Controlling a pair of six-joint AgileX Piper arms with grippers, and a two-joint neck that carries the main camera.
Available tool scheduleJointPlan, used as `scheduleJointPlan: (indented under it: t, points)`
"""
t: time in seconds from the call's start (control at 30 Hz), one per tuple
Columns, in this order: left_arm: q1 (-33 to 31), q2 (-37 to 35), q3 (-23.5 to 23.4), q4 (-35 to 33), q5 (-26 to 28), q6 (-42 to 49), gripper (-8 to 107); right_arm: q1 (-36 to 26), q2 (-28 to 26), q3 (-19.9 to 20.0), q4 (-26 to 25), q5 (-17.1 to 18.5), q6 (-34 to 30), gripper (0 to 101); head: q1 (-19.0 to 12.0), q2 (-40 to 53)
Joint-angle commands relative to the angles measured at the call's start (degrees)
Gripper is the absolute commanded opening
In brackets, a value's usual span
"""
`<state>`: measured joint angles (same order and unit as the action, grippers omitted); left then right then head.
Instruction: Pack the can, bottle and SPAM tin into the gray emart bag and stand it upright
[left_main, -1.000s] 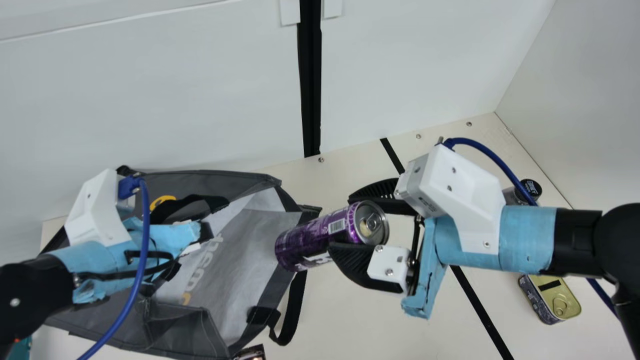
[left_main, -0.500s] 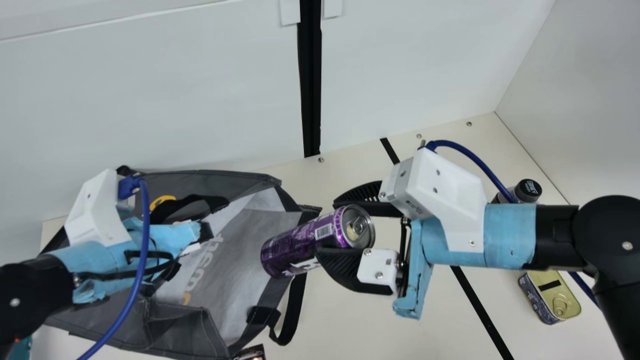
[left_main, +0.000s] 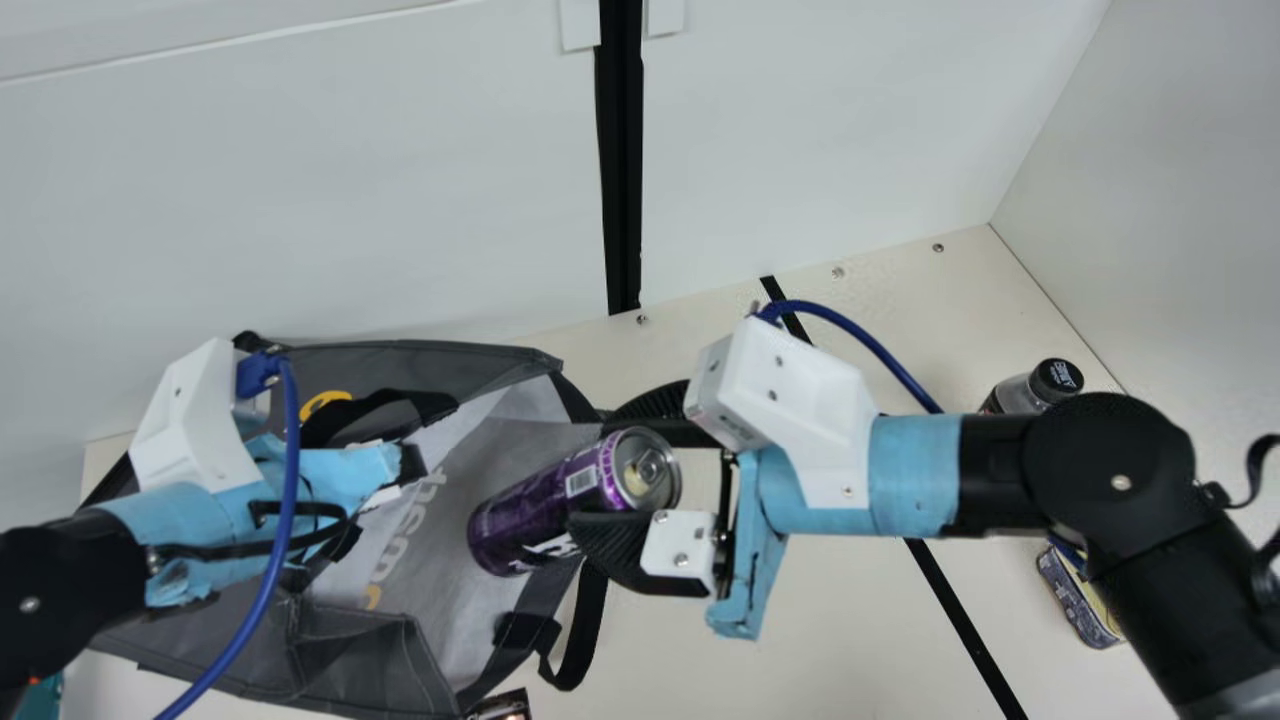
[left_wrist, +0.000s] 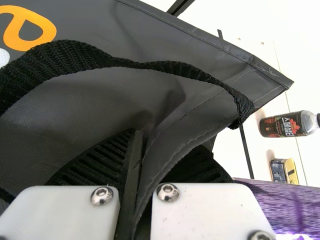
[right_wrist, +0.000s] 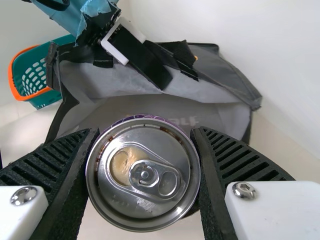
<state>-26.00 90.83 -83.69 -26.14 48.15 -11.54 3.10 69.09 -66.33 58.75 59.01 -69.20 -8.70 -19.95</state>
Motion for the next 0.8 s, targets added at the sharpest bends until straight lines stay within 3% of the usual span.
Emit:
scheduleJointPlan:
  t: [0.0, 0.33, 0.77]
  points:
    - [0.0, 0.0, 0.0, 0.0, 0.0, 0.0, -8, 1.7, 0.6, 0.2, 0.2, -1.9, -0.2, 0, -1.3, 0.0]
    - [0.0, 0.0, 0.0, 0.0, 0.0, 0.0, -8, 7.2, 5.6, 2.3, 3.6, -9.1, -4.1, 0, -1.3, 0.0]
    - [0.0, 0.0, 0.0, 0.0, 0.0, 0.0, -8, 13.1, 13.3, 4.8, 13.2, -16.7, -11.9, 0, -1.3, 0.0]
